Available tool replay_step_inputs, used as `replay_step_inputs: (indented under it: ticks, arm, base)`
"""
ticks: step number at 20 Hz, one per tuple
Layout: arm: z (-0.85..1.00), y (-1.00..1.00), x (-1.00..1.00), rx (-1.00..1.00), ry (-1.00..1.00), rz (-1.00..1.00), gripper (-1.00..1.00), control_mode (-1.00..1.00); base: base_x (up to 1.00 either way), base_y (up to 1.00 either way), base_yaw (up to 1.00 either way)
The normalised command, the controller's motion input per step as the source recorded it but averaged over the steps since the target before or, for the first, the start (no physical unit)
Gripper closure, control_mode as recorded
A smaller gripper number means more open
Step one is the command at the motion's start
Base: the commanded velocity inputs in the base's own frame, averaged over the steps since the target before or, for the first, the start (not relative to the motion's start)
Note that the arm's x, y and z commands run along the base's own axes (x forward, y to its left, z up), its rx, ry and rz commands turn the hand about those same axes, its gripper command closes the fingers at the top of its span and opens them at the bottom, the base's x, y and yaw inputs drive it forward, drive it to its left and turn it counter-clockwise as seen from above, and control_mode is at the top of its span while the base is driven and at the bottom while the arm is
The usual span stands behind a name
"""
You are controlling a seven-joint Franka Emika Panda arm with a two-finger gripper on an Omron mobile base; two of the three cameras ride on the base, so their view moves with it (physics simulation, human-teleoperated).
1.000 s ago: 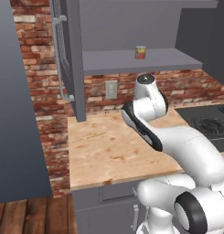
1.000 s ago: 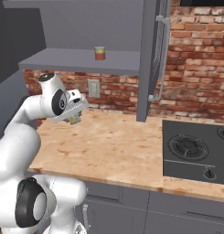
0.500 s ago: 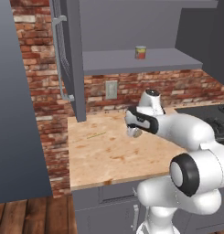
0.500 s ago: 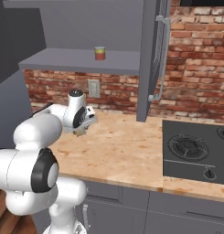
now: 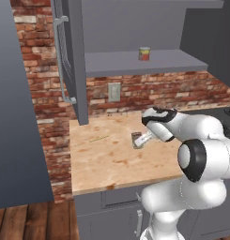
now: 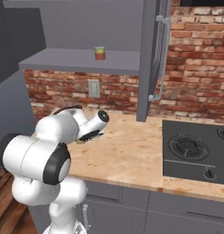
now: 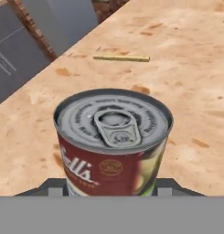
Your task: Restock the canned food cabinet by taking the new fresh canned food from the counter and placing it in the cabinet. Then, take the old canned food from the cabinet and place it on the counter.
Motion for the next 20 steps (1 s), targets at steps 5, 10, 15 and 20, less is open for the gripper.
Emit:
replay_step_inputs:
  ticks: [5,10,15,20]
  arm:
    - [-0.58,0.00,0.00,0.31,-0.02,0.04,1.00,-1.00]
    - [-0.16,0.01,0.00,0.06,-0.02,0.01,-1.00,-1.00]
    - [0.02,0.00,0.00,0.00,0.00,0.00,-1.00,-1.00]
    - [0.28,0.01,-0.03,0.00,0.00,0.00,-1.00,-1.00]
  base:
    - [0.00,0.00,0.00]
    - [0.00,0.00,0.00]
    - [0.00,0.00,0.00]
    - [0.00,0.00,0.00]
